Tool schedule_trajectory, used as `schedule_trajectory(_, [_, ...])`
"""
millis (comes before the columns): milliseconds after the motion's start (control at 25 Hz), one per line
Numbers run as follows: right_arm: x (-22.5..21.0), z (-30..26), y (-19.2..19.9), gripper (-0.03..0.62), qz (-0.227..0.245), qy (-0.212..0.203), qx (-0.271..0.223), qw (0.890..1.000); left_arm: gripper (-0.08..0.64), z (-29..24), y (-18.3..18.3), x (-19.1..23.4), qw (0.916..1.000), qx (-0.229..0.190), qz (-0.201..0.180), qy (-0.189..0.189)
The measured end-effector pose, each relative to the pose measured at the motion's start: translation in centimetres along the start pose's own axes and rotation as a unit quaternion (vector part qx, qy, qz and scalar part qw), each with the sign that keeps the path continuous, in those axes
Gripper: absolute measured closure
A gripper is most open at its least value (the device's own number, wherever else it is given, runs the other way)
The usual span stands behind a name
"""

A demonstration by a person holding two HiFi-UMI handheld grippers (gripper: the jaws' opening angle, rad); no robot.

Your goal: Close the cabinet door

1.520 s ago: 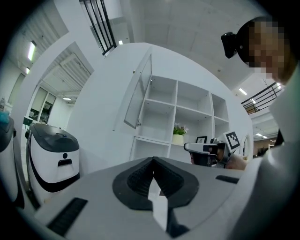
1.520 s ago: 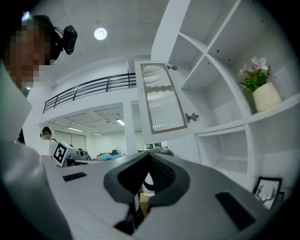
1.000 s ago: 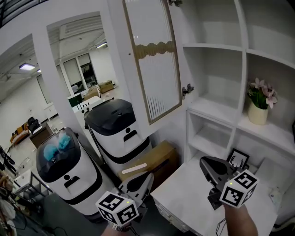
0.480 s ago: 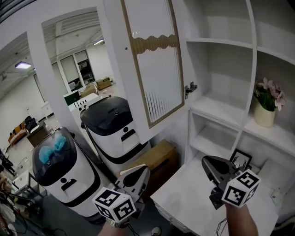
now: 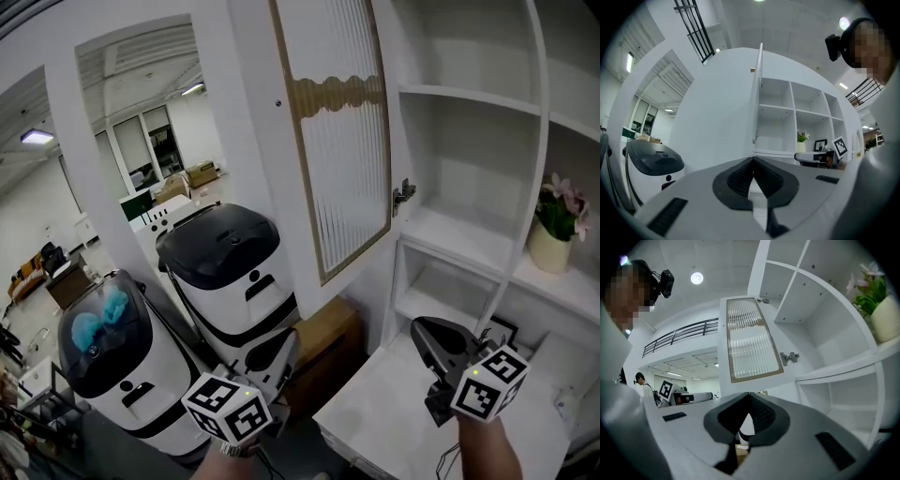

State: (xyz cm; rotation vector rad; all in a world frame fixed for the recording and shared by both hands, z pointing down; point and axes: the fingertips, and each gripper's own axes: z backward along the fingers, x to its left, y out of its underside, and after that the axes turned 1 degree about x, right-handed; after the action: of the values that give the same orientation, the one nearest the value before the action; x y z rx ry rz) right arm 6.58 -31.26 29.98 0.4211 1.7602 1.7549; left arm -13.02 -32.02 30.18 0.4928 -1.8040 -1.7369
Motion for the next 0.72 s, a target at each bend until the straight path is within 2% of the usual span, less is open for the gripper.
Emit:
schedule_trajectory(560, [-0.1, -2.6, -0.2, 0.588, 0.003, 0.029, -0.009, 1.0, 0.552, -2.2, -2.1, 2.0, 0.9979, -0.011, -0.004, 0.064])
schedule_trajectory(720, [0.3, -2.4, -0.4, 0.588, 0.006, 0.038, -0.013, 0.999, 0.441, -2.7, -2.1, 1.6, 0.9964, -0.007, -0.005, 0.084])
